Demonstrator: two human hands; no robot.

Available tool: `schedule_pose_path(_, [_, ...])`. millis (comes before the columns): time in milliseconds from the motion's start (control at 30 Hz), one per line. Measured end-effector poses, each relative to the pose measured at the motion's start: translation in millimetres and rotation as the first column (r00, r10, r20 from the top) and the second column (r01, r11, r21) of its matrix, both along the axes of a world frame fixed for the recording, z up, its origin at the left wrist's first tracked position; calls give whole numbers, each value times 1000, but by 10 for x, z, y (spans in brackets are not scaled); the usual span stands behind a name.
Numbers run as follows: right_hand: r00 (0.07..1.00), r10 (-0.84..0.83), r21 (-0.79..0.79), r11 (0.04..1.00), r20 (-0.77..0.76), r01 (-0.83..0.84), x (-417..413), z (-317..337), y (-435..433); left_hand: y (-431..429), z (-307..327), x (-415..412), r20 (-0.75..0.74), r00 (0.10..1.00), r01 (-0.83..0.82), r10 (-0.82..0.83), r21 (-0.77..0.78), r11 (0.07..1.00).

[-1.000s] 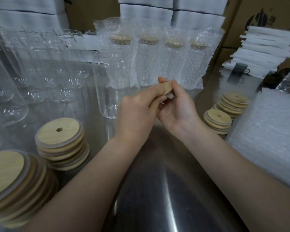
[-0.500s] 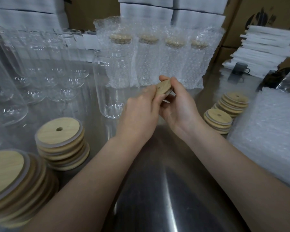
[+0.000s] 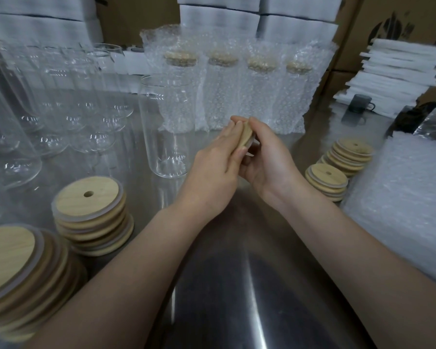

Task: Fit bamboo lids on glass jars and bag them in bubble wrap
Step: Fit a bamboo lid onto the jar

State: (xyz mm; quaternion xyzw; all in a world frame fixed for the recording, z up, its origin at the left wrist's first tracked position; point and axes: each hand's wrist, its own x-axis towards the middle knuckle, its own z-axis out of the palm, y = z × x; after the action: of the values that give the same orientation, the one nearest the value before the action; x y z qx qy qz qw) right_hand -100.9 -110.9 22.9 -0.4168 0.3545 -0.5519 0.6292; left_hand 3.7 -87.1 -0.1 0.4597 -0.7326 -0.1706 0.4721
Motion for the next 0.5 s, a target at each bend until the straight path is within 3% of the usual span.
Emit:
schedule_pose_path(133, [1000, 16, -14, 1000, -20, -16, 3, -28, 10, 23, 10, -3, -117, 993, -35, 27, -67, 997])
schedule_pose_path(233, [997, 63, -41, 997, -50, -65, -4, -24, 27, 28, 46, -12, -332, 941, -92, 71, -49, 995])
schedule_pose_path(367, [985, 87, -93, 990, -148, -102, -30, -8, 27, 5, 101, 5, -661, 747, -59, 71, 40, 997])
schedule_pose_path(500, [986, 56, -124, 989, -156, -76, -55, -19, 32, -9, 116, 28, -817, 566, -28, 108, 112, 993])
